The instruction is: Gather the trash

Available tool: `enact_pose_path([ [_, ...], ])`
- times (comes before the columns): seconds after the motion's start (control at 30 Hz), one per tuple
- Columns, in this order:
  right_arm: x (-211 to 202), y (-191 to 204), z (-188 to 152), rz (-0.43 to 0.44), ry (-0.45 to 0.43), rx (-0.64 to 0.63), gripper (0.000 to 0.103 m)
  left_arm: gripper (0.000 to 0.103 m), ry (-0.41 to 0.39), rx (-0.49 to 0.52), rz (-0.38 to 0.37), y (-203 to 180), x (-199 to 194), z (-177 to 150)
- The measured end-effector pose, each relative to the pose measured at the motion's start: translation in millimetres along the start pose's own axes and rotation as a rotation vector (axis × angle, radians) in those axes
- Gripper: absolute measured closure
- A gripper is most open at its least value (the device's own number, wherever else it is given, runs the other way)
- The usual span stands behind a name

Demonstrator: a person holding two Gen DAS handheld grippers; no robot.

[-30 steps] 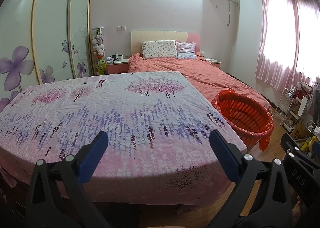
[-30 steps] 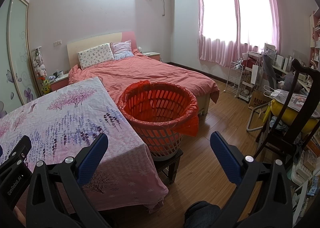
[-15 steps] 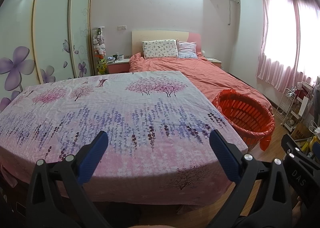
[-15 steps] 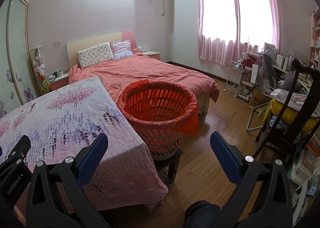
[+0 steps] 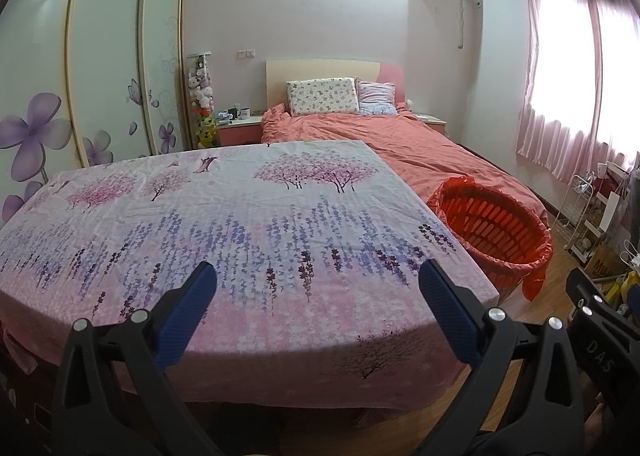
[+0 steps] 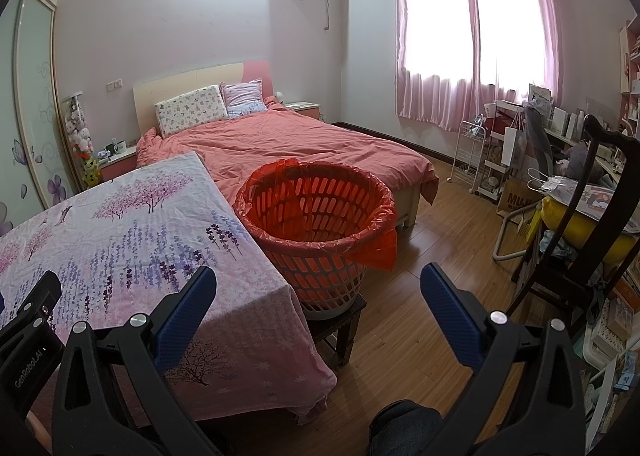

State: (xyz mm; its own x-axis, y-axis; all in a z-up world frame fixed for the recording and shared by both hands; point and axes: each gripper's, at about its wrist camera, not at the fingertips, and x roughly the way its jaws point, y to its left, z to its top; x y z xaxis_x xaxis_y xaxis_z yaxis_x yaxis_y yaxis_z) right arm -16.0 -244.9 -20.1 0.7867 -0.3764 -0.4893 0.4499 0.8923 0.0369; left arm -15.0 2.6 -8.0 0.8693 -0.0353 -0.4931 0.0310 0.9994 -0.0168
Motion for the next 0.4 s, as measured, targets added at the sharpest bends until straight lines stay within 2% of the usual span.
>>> enact_pose_path([
  [0.4, -0.4, -0.1, 0.1, 0.000, 0.001, 0.001, 0.002, 0.004, 0.005, 0.002, -0.003, 0.9, -1.9, -0.7],
])
